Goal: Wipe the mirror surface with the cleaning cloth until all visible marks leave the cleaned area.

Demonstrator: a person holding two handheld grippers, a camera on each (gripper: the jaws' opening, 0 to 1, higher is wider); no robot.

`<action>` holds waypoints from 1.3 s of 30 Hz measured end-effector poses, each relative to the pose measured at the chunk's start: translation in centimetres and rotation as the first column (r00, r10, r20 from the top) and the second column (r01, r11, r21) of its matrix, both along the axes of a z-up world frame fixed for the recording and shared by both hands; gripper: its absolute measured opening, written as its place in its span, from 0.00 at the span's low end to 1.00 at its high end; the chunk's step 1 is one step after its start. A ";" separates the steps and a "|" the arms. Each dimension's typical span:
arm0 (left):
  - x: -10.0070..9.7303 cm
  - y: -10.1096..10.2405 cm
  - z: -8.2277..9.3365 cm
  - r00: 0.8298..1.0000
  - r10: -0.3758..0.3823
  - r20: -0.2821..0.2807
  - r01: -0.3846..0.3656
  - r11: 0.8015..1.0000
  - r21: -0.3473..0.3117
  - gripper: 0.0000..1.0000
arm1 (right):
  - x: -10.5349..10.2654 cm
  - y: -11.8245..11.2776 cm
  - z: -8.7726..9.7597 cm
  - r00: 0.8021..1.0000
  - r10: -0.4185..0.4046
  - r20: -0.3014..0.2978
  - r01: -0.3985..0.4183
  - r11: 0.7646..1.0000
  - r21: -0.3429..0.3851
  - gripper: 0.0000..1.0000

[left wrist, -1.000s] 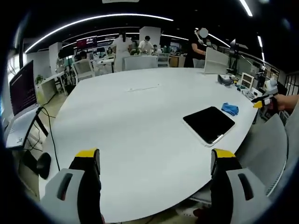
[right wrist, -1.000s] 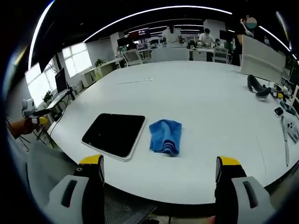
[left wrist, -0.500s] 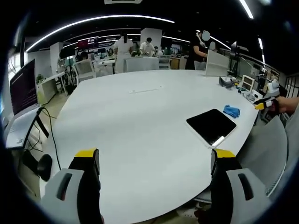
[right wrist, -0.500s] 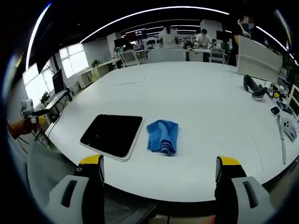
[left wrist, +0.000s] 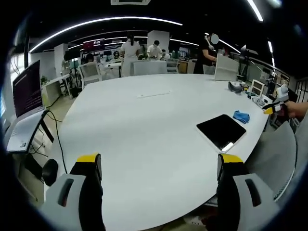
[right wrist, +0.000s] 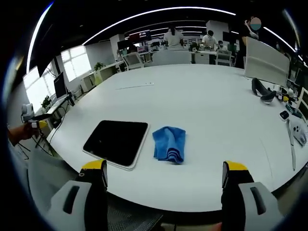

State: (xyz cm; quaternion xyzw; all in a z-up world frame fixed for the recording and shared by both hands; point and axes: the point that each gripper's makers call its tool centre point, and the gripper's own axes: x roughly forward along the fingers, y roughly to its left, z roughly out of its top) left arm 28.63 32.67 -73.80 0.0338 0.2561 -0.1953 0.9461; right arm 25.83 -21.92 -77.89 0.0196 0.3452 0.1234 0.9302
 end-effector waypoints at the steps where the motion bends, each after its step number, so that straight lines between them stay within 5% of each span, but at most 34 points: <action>1: 0.0 0.0 0.0 1.000 -0.002 0.000 0.002 1.000 0.000 0.99 | 0.0 0.2 0.2 1.000 0.005 0.001 -0.005 1.000 -0.002 0.99; 17: 0.3 0.8 1.0 1.000 0.010 0.017 -0.010 1.000 -0.029 0.99 | 1.4 0.2 1.3 0.999 0.032 -0.012 -0.032 0.999 -0.034 0.99; 28: -0.5 -0.6 0.4 1.000 -0.016 -0.004 0.016 0.998 -0.054 0.99 | 5.0 1.4 3.0 0.997 0.072 0.008 -0.071 0.995 -0.065 0.91; 34: -0.5 -1.0 0.8 1.000 -0.016 -0.004 0.016 0.997 -0.075 0.99 | 7.3 2.1 0.0 0.993 0.102 -0.062 -0.108 0.990 -0.088 0.81; 39: -0.5 -1.6 0.6 1.000 -0.026 -0.011 0.025 0.996 -0.088 0.99 | 8.7 2.0 -3.9 0.987 0.058 -0.150 -0.070 0.995 -0.073 0.61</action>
